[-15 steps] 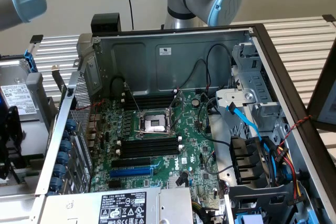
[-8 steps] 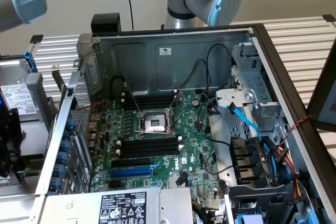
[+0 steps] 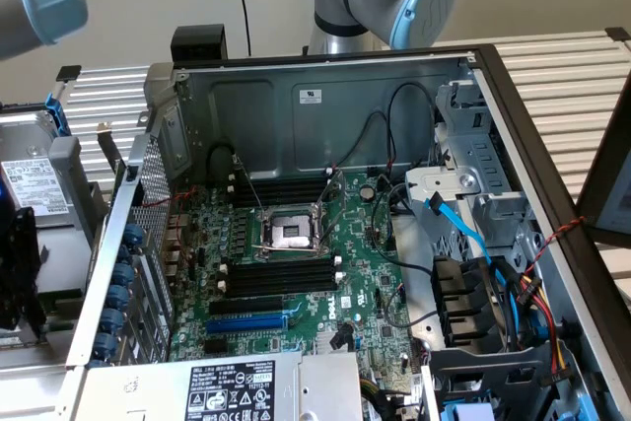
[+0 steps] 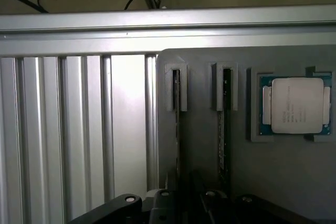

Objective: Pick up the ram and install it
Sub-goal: 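Pick up the ram and move it above insertion slot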

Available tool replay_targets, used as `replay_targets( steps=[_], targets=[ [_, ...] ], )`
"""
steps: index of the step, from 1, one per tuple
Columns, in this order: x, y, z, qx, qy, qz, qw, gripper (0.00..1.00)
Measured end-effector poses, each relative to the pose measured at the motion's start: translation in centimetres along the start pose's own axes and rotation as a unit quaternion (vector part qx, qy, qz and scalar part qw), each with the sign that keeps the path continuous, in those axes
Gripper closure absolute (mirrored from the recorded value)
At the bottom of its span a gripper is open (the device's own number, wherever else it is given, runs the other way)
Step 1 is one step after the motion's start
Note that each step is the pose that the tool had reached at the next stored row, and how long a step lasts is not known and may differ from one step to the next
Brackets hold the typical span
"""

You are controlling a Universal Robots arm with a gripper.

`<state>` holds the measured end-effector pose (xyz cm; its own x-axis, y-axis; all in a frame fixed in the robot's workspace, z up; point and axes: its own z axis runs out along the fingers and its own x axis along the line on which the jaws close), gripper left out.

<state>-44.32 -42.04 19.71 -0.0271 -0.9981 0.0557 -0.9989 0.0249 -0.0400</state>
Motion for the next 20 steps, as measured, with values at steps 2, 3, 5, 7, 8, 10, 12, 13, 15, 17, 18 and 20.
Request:
replay_targets(
  steps=[2,3,5,7,8,10,12,13,15,17,18,20],
  targets=[
    [0.0,0.04,-0.01,-0.0001,-0.0011,0.0,1.0,0.76],
    [0.0,0.06,-0.01,-0.0003,-0.002,0.0,1.0,0.76],
    [0.0,0.07,0.0,-0.0004,-0.0026,0.001,1.0,0.76],
    [0.0,0.07,0.02,-0.0003,-0.0027,0.001,1.0,0.76],
    [0.0,0.08,0.02,-0.0004,-0.0027,0.001,1.0,0.76],
    [0.01,0.09,0.02,-0.0007,-0.0026,0.001,1.0,0.76],
    [0.0,0.09,0.02,-0.0009,-0.0027,0.001,1.0,0.84],
    [0.01,0.09,0.03,-0.001,-0.0026,0.001,1.0,0.84],
    [0.01,0.09,0.05,-0.001,-0.0027,0.001,1.0,0.87],
    [0.02,0.09,0.06,-0.0011,-0.0026,0.001,1.0,0.87],
    [0.02,0.09,0.06,-0.0011,-0.0027,0.001,1.0,0.87],
    [0.02,0.09,0.06,-0.0011,-0.0027,0.001,1.0,0.87]
  ],
)
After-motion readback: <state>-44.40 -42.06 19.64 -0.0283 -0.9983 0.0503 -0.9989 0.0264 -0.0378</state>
